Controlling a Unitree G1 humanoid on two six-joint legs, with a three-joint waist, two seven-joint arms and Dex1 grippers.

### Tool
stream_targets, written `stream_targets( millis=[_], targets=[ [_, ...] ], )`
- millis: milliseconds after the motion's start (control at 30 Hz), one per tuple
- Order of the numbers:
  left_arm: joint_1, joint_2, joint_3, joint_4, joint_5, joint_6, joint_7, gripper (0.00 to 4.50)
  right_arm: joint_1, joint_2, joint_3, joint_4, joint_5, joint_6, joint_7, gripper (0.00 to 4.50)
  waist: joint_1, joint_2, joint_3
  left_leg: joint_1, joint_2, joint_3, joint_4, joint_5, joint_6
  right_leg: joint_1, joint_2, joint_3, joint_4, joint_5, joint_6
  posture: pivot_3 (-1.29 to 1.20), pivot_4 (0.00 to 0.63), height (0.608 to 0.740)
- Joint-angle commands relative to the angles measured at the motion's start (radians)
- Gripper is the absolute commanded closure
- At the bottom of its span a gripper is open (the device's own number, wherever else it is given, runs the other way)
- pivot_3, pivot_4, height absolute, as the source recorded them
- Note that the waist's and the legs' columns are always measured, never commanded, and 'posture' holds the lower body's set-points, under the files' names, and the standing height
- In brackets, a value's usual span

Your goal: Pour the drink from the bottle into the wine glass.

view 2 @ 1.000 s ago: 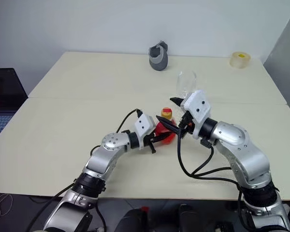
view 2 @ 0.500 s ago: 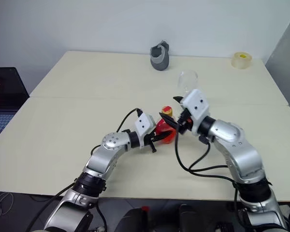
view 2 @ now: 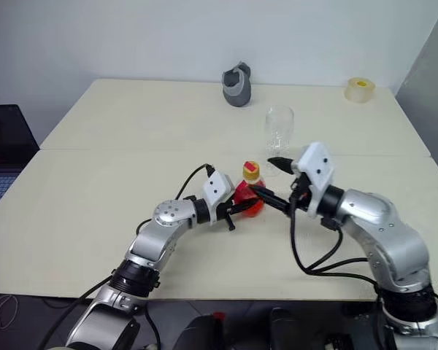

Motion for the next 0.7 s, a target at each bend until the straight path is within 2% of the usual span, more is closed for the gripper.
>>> stream_targets(
  millis=[33,167,333,700],
  targets=[
    [-0.018,-0.008,0.015,-0.031,-0.008,-0.030,0.001,3.81,-0.044,0.027,0.053,0.013,-0.092,-0.063,-0.054,0.82,0.001,0.000,0.000,0.000,0.000,0.000,0.000,0.000,0.000,0.000,0.000,0.000,0.000,0.000,0.000,0.00,0.150,0.740],
    [-0.019,-0.011,0.015,-0.029,-0.008,-0.031,0.005,3.81,-0.082,0.063,0.103,0.082,-0.183,-0.121,-0.088,0.82,0.001,0.000,0.000,0.000,-0.001,0.000,0.000,0.000,0.000,0.000,-0.001,0.000,0.000,0.000,0.000,0.00,0.150,0.740],
    [-0.018,-0.013,0.018,-0.029,-0.009,-0.031,0.007,3.81,-0.097,0.070,0.066,0.131,-0.212,-0.124,-0.105,0.82,0.001,0.000,0.000,0.000,-0.001,0.000,0.000,0.000,0.000,0.000,-0.001,0.000,0.000,0.000,0.000,0.00,0.150,0.740],
    [-0.013,-0.010,0.018,-0.031,-0.010,-0.030,0.006,3.81,0.005,-0.023,-0.079,0.063,-0.062,-0.034,-0.016,0.82,0.002,0.000,0.000,-0.001,-0.001,0.000,0.000,0.000,0.000,0.000,-0.001,0.000,0.000,0.000,0.000,0.00,0.150,0.740]
  ],
)
